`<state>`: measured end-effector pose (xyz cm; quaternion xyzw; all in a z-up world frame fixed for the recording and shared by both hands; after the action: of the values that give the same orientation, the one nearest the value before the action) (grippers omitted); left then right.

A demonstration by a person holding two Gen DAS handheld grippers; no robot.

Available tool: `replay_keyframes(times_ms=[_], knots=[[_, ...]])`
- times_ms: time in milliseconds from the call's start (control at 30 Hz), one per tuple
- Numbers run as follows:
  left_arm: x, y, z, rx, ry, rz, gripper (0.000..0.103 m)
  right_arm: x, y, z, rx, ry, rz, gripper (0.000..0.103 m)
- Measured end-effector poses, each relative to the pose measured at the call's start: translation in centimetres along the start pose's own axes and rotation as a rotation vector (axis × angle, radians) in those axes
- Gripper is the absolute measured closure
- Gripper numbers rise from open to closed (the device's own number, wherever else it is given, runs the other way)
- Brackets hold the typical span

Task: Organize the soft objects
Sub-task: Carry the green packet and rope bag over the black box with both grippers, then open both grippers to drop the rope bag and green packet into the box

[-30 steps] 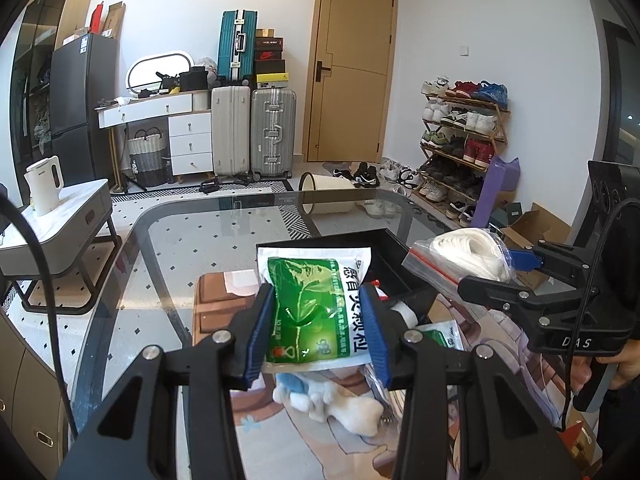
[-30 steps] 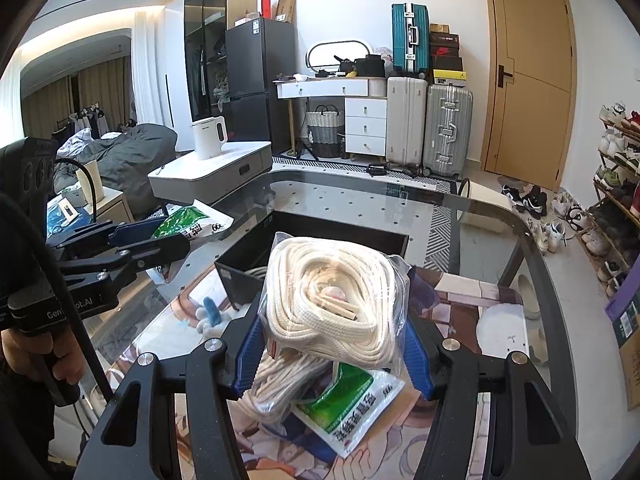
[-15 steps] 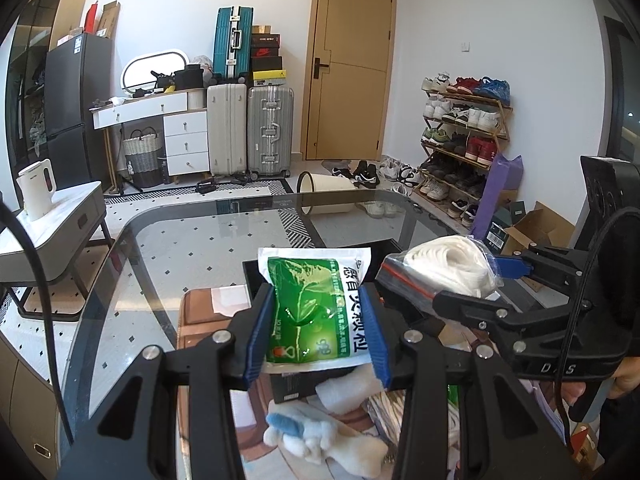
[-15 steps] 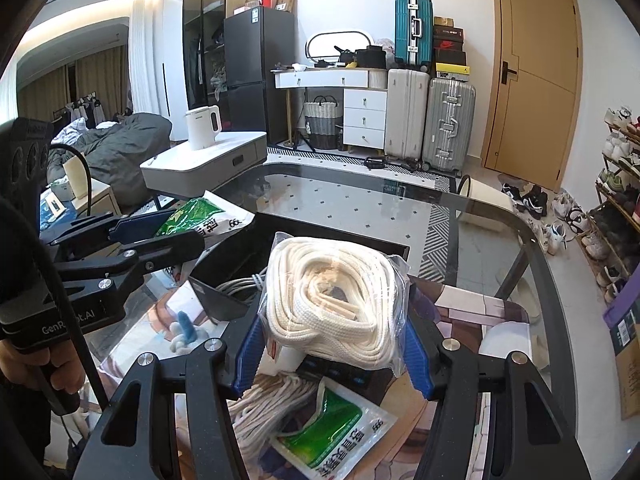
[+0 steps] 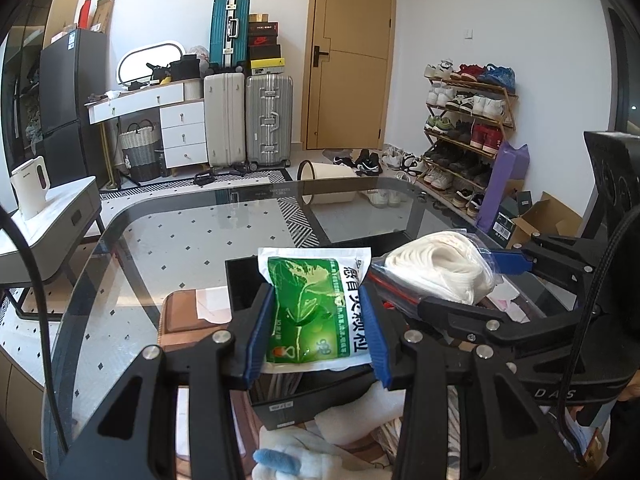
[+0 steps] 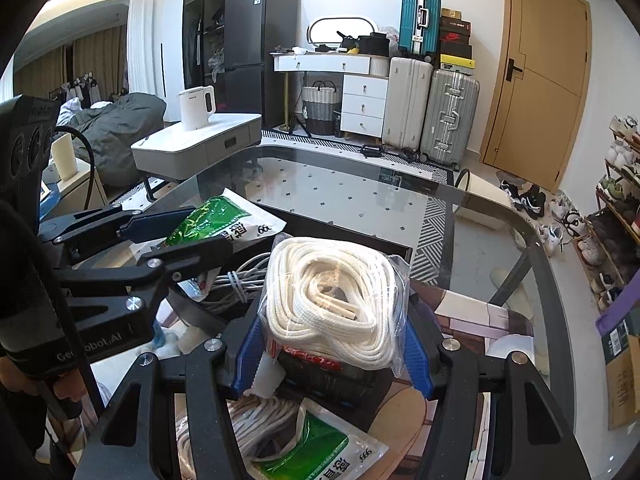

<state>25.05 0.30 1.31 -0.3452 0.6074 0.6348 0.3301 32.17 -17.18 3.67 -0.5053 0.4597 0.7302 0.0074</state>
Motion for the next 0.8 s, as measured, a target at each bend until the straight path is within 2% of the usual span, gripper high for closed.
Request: replay_keyframes(times_ms=[500, 800], knots=[[0.4, -2.0, 0.1, 0.001, -0.004, 0.029, 0.061, 0.0, -3.1, -0.6, 0.011, 0.065, 0.063, 0.042], [0.9, -3.3, -0.4, 0.005, -0.011, 0.058, 0.061, -0.2, -4.4, -1.2, -0.011, 0.081, 0.079, 0.040]])
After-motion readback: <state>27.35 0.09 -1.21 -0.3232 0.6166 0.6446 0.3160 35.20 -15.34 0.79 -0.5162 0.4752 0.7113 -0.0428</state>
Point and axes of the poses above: each gripper's, at about its wrist camera, not at the fingertips, and y roughly against the way its jaws point, z to its left, x to its underside, the point moved 9 cm from there along -y, roughly the way its jaws point, and after that the axes turned 10 degrees about -x, right-handed, at the moved point
